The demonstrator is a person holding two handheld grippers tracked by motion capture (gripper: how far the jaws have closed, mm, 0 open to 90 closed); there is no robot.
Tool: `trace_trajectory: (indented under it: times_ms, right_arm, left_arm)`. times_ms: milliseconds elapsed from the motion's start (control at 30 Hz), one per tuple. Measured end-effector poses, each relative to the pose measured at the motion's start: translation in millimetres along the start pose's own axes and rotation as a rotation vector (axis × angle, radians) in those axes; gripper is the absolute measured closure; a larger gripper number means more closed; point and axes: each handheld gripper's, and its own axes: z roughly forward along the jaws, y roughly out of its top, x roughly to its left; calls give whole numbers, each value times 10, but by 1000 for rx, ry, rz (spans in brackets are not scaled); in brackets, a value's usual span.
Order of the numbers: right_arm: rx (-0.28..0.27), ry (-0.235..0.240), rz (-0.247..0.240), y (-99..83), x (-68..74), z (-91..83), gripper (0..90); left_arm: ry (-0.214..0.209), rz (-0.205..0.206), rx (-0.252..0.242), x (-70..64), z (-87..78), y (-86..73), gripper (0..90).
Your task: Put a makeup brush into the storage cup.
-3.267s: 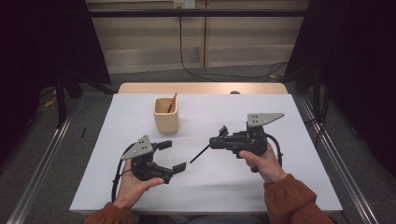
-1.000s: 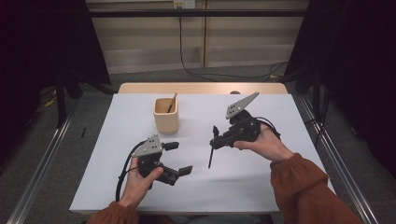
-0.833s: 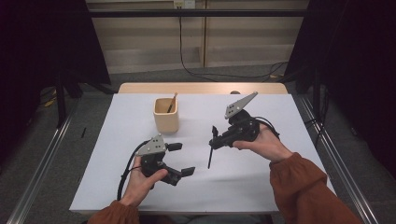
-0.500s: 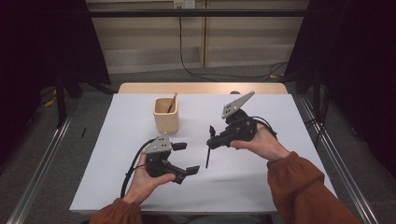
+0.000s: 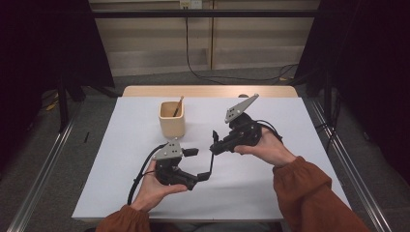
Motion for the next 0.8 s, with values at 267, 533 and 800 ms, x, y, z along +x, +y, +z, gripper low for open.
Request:
trace_trajectory:
  times_ms: [267, 533, 800]
  right_arm:
    - [0, 9, -6, 18, 17, 53, 855]
    - [0, 14, 0, -10, 15, 108, 854]
    - [-2, 22, 3, -20, 5, 143, 854]
  left_arm:
    - [1, 4, -1, 18, 16, 4, 245]
    - [1, -12, -23, 29, 44, 1, 413]
    - [-10, -20, -58, 34, 92, -4, 606]
